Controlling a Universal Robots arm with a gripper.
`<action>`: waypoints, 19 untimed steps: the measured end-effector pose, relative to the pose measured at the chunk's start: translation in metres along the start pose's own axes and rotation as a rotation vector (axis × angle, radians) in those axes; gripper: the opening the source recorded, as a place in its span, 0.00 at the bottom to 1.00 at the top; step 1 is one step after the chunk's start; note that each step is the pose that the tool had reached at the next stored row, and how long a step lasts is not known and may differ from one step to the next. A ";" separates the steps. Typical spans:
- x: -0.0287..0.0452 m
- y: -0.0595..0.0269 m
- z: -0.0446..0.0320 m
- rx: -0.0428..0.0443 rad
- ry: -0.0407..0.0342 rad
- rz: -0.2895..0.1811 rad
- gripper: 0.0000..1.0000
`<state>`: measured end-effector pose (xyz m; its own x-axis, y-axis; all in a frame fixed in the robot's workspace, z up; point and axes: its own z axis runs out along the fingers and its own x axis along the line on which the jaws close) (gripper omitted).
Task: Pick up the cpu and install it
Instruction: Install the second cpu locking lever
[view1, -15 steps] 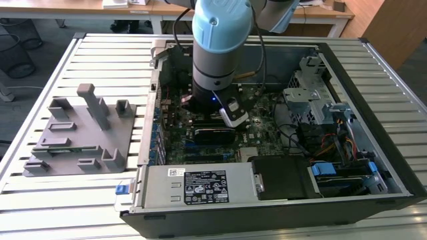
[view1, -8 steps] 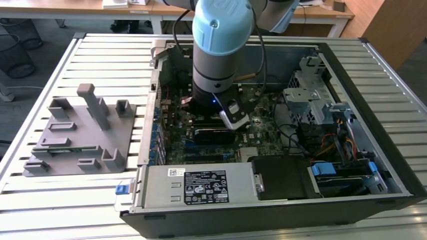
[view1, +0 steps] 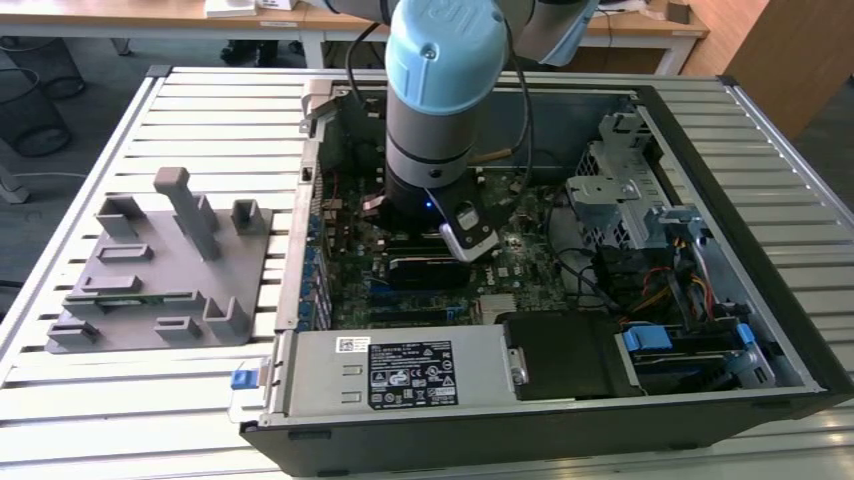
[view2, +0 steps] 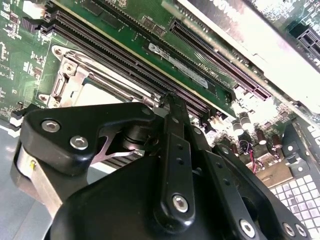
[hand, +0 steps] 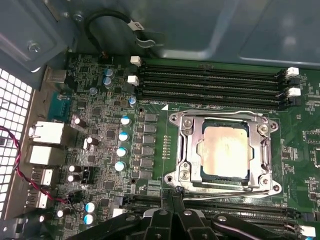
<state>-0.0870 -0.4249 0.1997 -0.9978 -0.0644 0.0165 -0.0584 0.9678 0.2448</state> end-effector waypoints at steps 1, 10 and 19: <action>-0.0001 -0.0002 0.0003 -0.0001 0.0000 0.000 0.11; -0.0011 -0.0015 0.0035 -0.0002 0.0002 0.001 0.11; -0.0012 -0.0017 0.0043 -0.0060 -0.0002 0.001 0.11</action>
<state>-0.0859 -0.4254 0.1952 -0.9979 -0.0632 0.0166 -0.0571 0.9664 0.2506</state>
